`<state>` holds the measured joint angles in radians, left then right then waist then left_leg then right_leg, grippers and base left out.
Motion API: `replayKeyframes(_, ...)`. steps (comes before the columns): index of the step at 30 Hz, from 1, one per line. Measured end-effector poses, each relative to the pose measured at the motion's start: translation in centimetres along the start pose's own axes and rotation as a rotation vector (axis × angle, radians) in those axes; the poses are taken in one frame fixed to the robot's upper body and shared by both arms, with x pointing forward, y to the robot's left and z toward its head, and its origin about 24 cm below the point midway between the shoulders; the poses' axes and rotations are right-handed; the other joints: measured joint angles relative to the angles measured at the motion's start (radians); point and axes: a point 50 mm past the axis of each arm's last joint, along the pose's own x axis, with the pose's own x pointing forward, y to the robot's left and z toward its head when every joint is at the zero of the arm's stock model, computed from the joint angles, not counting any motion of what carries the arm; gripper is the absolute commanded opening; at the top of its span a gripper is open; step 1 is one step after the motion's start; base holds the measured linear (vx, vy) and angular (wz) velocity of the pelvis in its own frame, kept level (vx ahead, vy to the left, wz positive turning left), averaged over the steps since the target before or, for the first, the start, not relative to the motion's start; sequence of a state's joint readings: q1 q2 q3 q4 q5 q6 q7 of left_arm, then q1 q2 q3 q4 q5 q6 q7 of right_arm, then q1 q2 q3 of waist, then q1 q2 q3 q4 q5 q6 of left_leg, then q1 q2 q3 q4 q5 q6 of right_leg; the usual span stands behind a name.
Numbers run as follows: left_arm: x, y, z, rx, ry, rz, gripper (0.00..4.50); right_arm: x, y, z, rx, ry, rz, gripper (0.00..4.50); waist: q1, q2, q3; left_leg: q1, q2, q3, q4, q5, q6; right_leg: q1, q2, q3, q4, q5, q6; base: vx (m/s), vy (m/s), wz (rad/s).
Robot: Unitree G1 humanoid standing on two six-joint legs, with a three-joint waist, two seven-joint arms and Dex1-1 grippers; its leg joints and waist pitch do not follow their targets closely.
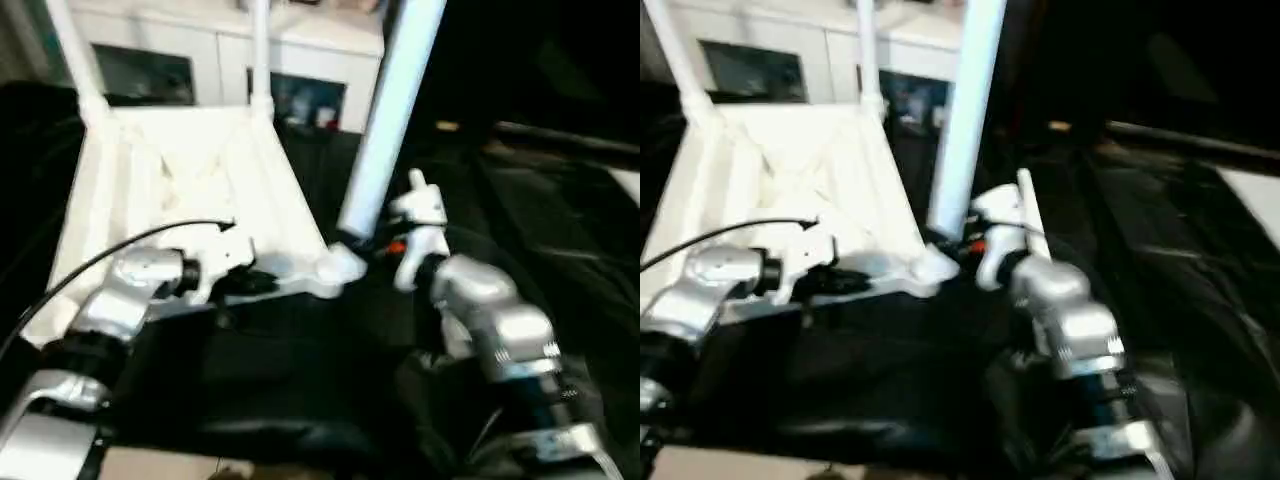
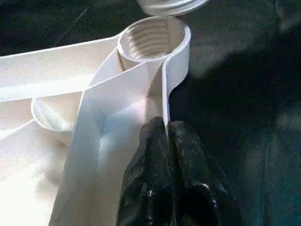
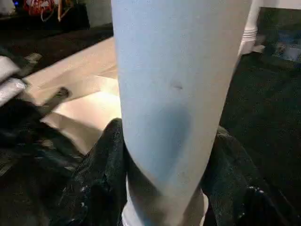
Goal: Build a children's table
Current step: Insert table leg to table base
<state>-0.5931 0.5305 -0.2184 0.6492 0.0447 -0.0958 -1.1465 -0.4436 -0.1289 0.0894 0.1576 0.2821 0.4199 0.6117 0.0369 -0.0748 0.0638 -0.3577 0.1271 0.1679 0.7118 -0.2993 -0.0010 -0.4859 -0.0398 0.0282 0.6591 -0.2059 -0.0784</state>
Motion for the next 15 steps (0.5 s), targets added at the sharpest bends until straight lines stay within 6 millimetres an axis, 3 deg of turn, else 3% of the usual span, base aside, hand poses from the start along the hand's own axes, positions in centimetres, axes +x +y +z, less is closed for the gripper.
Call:
replayKeyframes(1,0.0,0.0,0.0,0.001,0.001,0.001,0.0,-0.1,-0.1,0.0,-0.002,0.001,-0.005,1.86,-0.008,0.004,-0.001,-0.007,0.0,-0.002,-0.003,0.006,0.004,0.021,-0.008,-0.044,0.003,0.003,-0.019,-0.089,0.197,-0.08)
replayKeyframes(2,0.0,0.0,0.1,0.002,-0.001,0.002,0.0,-0.2,-0.2,0.0,-0.004,0.003,-0.011,1.86,-0.011,0.005,-0.002,-0.013,-0.001,-0.002,-0.007,0.014,0.003,0.043,-0.006,-0.074,0.004,0.009,-0.032,-0.058,0.132,-0.06)
replayKeyframes(3,0.0,0.1,0.1,0.002,-0.004,0.007,0.0,-0.1,-0.2,0.0,-0.003,0.003,-0.013,1.86,-0.015,0.005,-0.004,-0.021,0.001,-0.002,-0.016,0.025,0.008,0.076,-0.002,-0.102,0.017,-0.006,-0.017,-0.058,0.132,-0.06)
replayKeyframes(4,-0.1,0.2,0.2,0.001,-0.006,0.012,0.0,-0.1,-0.2,0.0,-0.003,0.003,-0.013,1.86,-0.017,0.005,-0.006,-0.026,0.001,-0.003,-0.025,0.037,0.014,0.081,0.0,-0.109,0.034,-0.018,-0.01,-0.06,0.066,-0.09)
replayKeyframes(5,-0.2,0.5,0.3,0.001,-0.007,0.031,0.0,-0.1,-0.2,0.0,-0.003,0.004,-0.019,1.86,-0.021,-0.001,-0.011,-0.039,0.005,-0.005,-0.047,0.062,0.019,0.082,-0.004,-0.112,0.063,-0.033,0.005,-0.092,0.023,-0.08)
replayKeyframes(6,-0.3,0.7,0.5,0.004,-0.009,0.042,0.0,-0.1,-0.3,0.0,-0.005,0.004,-0.021,1.86,-0.021,-0.002,-0.014,-0.05,0.007,-0.005,-0.056,0.075,0.019,0.082,-0.012,-0.106,0.054,-0.034,0.009,-0.092,0.023,-0.08)
replayKeyframes(7,-0.4,0.9,0.6,0.006,-0.01,0.053,0.0,-0.2,-0.3,0.0,-0.006,0.006,-0.023,1.86,-0.022,-0.006,-0.016,-0.062,0.006,-0.004,-0.058,0.084,0.018,0.084,-0.022,-0.091,0.025,-0.04,0.02,-0.117,-0.019,-0.06)
replayKeyframes(8,-0.4,1.1,0.7,0.008,-0.011,0.061,0.0,-0.2,-0.3,0.0,-0.007,0.007,-0.025,1.86,-0.021,-0.01,-0.017,-0.073,0.005,0.0,-0.057,0.091,0.016,0.088,-0.032,-0.083,-0.003,-0.046,0.066,-0.128,-0.067,-0.1)
replayKeyframes(9,-0.4,1.2,0.8,0.005,-0.017,0.071,0.0,-0.3,-0.4,0.0,-0.008,0.01,-0.028,1.86,-0.008,-0.012,-0.017,-0.08,0.006,0.003,-0.063,0.098,0.014,0.08,-0.038,-0.085,0.0,-0.037,0.092,-0.128,-0.067,-0.1)
replayKeyframes(13,0.3,0.7,0.7,-0.003,-0.014,0.04,0.0,-0.6,-1.0,0.0,-0.024,0.014,-0.047,1.86,0.022,-0.008,-0.011,-0.064,0.017,0.005,-0.084,0.119,-0.005,0.085,-0.037,-0.1,-0.004,-0.021,0.074,-0.114,-0.074,-0.06)
replayKeyframes(15,0.2,0.7,0.4,-0.007,-0.005,0.038,0.0,-0.3,-0.9,0.7,-0.039,-0.003,-0.039,1.86,0.025,-0.005,-0.008,-0.059,0.024,0.006,-0.085,0.123,-0.013,0.087,-0.036,-0.107,-0.005,-0.018,0.069,-0.092,-0.036,-0.11)
